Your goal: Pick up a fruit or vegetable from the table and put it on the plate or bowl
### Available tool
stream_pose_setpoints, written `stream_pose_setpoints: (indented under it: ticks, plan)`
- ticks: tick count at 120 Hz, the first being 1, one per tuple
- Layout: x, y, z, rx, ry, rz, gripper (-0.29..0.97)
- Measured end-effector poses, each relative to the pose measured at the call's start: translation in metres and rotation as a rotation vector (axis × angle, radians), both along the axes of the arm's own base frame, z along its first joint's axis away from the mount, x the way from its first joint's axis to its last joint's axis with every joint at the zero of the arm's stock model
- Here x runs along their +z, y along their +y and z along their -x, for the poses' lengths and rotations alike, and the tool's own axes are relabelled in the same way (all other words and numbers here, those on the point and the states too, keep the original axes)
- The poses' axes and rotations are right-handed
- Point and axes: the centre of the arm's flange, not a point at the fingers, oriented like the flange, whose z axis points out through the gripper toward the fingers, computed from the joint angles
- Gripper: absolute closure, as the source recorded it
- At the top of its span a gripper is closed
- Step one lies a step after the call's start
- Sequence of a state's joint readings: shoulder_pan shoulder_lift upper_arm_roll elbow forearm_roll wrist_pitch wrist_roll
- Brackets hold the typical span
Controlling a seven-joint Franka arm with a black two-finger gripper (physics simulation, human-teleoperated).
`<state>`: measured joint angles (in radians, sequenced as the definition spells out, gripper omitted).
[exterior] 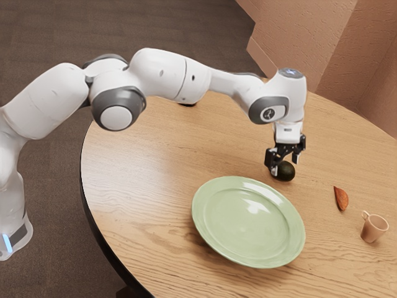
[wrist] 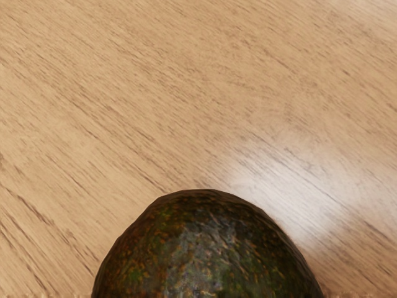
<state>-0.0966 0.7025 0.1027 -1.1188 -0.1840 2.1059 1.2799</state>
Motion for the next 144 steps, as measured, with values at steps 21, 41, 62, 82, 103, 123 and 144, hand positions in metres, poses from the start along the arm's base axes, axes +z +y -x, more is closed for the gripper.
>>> stream_pose_setpoints:
  ticks: [21,41,62,82,103,123,144]
  plan:
    - [-0.002,-0.002,-0.001,-0.009,-0.009,0.006,0.00]
    - [-0.007,-0.003,-0.003,-0.015,-0.011,0.007,0.00]
    - [-0.010,-0.003,-0.004,-0.017,-0.014,0.005,0.06]
    - [-0.019,0.006,-0.009,-0.005,-0.023,0.002,0.21]
    - [-0.018,0.005,-0.011,-0.007,-0.042,0.004,0.34]
    - [0.093,0.002,0.017,-0.032,-0.109,-0.008,0.49]
    - [0.215,0.000,0.138,-0.095,-0.035,-0.031,0.41]
